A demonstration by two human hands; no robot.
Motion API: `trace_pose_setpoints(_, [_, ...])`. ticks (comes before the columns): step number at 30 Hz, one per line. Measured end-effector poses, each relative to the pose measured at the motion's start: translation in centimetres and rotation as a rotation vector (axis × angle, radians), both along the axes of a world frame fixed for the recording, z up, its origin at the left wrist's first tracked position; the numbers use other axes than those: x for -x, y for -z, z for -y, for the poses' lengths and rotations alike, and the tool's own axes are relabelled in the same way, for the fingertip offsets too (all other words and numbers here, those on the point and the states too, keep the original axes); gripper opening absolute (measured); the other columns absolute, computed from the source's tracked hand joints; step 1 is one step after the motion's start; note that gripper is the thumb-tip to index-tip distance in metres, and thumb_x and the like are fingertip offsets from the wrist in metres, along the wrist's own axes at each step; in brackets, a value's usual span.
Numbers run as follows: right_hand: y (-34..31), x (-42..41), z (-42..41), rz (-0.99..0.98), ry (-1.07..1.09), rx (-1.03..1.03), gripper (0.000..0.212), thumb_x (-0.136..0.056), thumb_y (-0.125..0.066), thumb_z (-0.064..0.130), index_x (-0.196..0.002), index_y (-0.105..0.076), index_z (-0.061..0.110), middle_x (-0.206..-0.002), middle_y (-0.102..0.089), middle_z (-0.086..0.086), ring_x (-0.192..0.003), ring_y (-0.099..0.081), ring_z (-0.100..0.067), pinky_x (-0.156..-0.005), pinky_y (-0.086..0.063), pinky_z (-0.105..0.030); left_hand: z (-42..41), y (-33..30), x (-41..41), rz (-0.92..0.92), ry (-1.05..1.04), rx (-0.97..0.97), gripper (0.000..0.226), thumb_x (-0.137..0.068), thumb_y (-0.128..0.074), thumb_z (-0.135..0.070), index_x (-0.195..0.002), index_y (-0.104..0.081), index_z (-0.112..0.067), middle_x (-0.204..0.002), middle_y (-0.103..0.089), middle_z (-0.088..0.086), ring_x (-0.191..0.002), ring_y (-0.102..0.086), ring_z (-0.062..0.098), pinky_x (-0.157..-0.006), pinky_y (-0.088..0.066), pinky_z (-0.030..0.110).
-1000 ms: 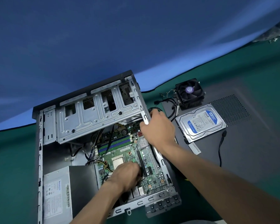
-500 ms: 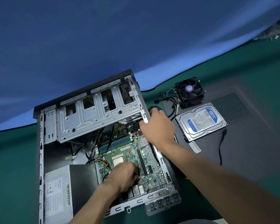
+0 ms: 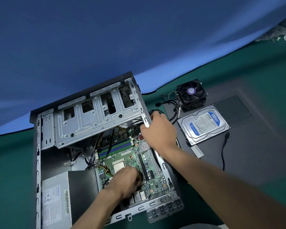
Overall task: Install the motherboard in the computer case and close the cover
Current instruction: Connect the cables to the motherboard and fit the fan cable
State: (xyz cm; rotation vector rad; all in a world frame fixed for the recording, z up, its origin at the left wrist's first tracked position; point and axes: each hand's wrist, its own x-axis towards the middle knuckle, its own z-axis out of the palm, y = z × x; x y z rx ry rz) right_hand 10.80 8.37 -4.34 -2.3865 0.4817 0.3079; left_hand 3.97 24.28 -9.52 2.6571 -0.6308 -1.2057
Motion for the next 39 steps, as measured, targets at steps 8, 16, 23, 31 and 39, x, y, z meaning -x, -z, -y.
trace_pose_setpoints(8, [0.1, 0.0, -0.1, 0.004, 0.003, 0.004, 0.046, -0.086, -0.054, 0.040, -0.123, -0.048, 0.012, -0.123, -0.054, -0.007, -0.104, -0.056, -0.027, -0.081, -0.043, -0.035, 0.5, 0.2, -0.1, -0.015, 0.010, -0.042, 0.019, -0.094, -0.050, -0.014, -0.090, -0.068, -0.012, -0.087, -0.069, 0.005, -0.081, -0.066, 0.012, -0.073, -0.053, 0.024])
trace_pose_setpoints(16, [0.3, 0.1, -0.1, 0.013, 0.008, 0.005, 0.045, -0.086, -0.054, 0.040, -0.121, -0.050, 0.012, -0.121, -0.055, -0.008, -0.103, -0.056, -0.028, -0.078, -0.040, -0.034, 0.8, 0.3, -0.7, -0.082, 0.005, -0.053, 0.015, -0.094, -0.054, -0.015, -0.093, -0.067, -0.009, -0.088, -0.069, 0.003, -0.079, -0.067, 0.013, -0.065, -0.054, 0.021])
trace_pose_setpoints(23, [0.2, 0.2, -0.1, 0.092, -0.044, 0.048, 0.042, -0.086, -0.054, 0.038, -0.116, -0.049, 0.010, -0.118, -0.052, -0.007, -0.102, -0.053, -0.026, -0.071, -0.037, -0.032, 0.8, -0.4, -0.3, -0.045, -0.090, -0.030, 0.010, -0.091, -0.060, -0.015, -0.089, -0.070, -0.014, -0.084, -0.071, -0.002, -0.073, -0.066, 0.008, -0.063, -0.051, 0.020])
trace_pose_setpoints(31, [-1.2, 2.4, -0.6, 0.485, -0.447, 0.391, 0.039, -0.080, -0.057, 0.025, -0.116, -0.056, 0.009, -0.116, -0.053, -0.010, -0.104, -0.047, -0.026, -0.092, -0.038, -0.040, -2.1, -2.2, -0.7, 0.162, -0.257, -0.040, 0.016, -0.091, -0.056, -0.017, -0.096, -0.071, -0.020, -0.100, -0.071, -0.001, -0.092, -0.064, 0.017, -0.082, -0.048, 0.027])
trace_pose_setpoints(39, [-0.1, 4.3, -4.9, 0.176, -0.837, 0.235, 0.026, -0.094, -0.045, 0.018, -0.116, -0.056, 0.012, -0.113, -0.061, -0.005, -0.105, -0.053, -0.021, -0.099, -0.042, -0.038, -7.6, -2.4, 0.6, 0.165, -0.407, -0.132, 0.028, -0.087, -0.050, -0.004, -0.095, -0.068, -0.024, -0.103, -0.070, -0.002, -0.091, -0.064, 0.016, -0.083, -0.050, 0.029])
